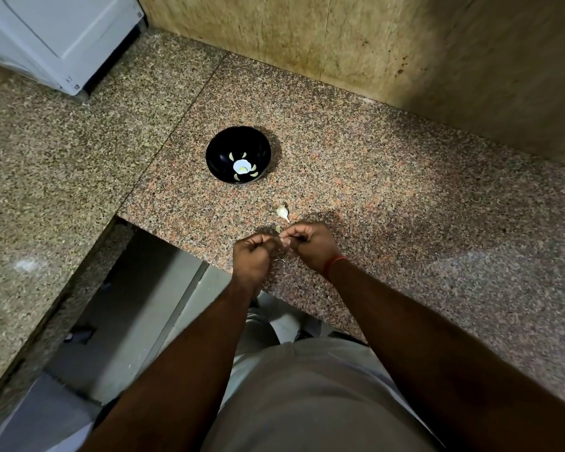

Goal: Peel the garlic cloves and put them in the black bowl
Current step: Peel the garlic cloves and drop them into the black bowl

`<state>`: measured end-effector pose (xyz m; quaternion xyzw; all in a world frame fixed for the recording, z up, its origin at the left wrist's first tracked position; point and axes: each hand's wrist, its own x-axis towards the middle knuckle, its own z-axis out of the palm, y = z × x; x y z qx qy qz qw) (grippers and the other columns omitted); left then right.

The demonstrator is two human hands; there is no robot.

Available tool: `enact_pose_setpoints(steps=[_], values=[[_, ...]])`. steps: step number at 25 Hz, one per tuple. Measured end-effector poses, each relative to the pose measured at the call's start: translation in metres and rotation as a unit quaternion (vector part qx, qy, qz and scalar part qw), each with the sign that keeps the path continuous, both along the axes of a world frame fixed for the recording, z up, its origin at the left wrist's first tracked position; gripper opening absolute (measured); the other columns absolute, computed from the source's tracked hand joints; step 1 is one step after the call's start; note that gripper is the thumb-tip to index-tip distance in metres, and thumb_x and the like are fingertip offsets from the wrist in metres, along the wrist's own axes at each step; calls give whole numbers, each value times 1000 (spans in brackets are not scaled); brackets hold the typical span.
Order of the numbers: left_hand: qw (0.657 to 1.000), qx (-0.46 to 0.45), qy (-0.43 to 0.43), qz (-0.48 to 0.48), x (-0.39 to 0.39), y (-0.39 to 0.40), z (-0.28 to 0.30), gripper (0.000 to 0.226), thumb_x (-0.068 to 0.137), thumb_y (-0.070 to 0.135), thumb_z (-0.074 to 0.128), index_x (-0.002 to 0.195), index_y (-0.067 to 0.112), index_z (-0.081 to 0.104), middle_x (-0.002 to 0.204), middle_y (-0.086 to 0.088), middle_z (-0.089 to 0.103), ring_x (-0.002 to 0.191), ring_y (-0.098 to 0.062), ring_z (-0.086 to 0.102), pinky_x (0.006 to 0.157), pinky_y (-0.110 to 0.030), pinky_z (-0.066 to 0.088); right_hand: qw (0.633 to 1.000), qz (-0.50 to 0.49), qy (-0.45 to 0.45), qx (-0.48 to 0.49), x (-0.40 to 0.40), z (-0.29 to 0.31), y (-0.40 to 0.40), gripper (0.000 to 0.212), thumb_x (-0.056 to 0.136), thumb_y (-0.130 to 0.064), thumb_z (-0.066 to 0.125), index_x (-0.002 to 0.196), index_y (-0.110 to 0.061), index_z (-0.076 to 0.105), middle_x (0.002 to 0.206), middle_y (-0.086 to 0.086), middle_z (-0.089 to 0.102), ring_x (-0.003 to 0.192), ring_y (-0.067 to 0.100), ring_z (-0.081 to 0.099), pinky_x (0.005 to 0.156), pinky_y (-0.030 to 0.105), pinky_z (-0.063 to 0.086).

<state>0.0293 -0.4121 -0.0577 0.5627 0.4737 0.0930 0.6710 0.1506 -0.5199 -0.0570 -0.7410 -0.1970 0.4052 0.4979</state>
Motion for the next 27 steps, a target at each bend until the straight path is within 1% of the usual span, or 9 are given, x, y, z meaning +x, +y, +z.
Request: enact_pose_setpoints(steps=[2, 4, 7, 13, 18, 20, 22, 24, 27], values=[[999, -36, -6, 29, 2, -2, 5, 21, 90, 6, 70, 71, 16, 71, 63, -1, 62, 55, -12, 48, 54, -28, 41, 1000, -5, 8, 9, 1, 0, 0, 13, 93, 0, 68, 99, -7, 77, 89, 6, 77, 75, 8, 72, 72, 28, 61], [996, -66, -15, 54, 3, -3, 5, 23, 89, 6, 70, 69, 18, 69, 63, -2, 60, 57, -15, 47, 56, -28, 40, 1000, -1, 7, 19, 1, -1, 0, 17, 92, 0, 68, 101, -12, 77, 91, 5, 78, 79, 12, 72, 76, 35, 63], [998, -57, -17, 32, 4, -3, 4, 24, 92, 6, 67, 71, 17, 67, 59, 2, 57, 54, -14, 43, 52, -26, 36, 1000, 18, -9, 22, 1, 1, 1, 24, 93, -1, 67, 105, -20, 77, 88, 3, 77, 78, 15, 70, 77, 37, 63], [999, -24, 2, 23, 7, -4, 4, 16, 98, 7, 63, 83, 5, 67, 54, 7, 56, 46, -7, 42, 46, -23, 36, 999, -16, 31, 41, 1, -1, 0, 17, 91, 5, 68, 107, -2, 73, 95, 14, 77, 75, 19, 71, 76, 37, 64], [999, -19, 44, 25, 5, -3, 2, 4, 92, 11, 72, 89, 8, 74, 71, -1, 69, 55, -11, 52, 52, -27, 43, 996, -56, 46, 42, 5, -3, -3, 14, 91, 1, 71, 104, -2, 75, 94, 14, 77, 77, 19, 72, 74, 35, 64], [998, -31, 39, 31, 6, -4, 4, 6, 89, 8, 75, 93, 4, 74, 80, -4, 72, 61, -10, 56, 56, -24, 46, 997, -63, 23, 30, 5, -6, -5, 13, 89, 0, 74, 101, -3, 77, 95, 8, 78, 78, 12, 72, 72, 30, 62], [999, -17, 30, 20, 5, -6, 6, 4, 90, 7, 73, 92, 3, 73, 76, -2, 70, 59, -10, 54, 54, -23, 45, 998, -57, 3, 22, 4, -7, -7, 13, 87, 0, 75, 99, -4, 78, 93, 5, 78, 75, 5, 71, 70, 24, 59], [1000, 16, 27, 1, 5, -5, 3, 3, 90, 6, 73, 89, 4, 75, 77, -4, 72, 64, -16, 60, 57, -30, 51, 999, -41, -29, 7, 4, -8, -7, 13, 85, -3, 78, 97, -8, 79, 90, 0, 78, 79, 4, 72, 74, 23, 59], [996, 59, 58, -22, 6, -5, 1, 4, 89, 9, 75, 87, 11, 77, 85, -7, 76, 81, -32, 70, 74, -44, 60, 997, -4, -80, -11, 5, -10, -7, 11, 85, -7, 80, 93, -15, 80, 91, -6, 78, 85, 5, 73, 83, 24, 60]])
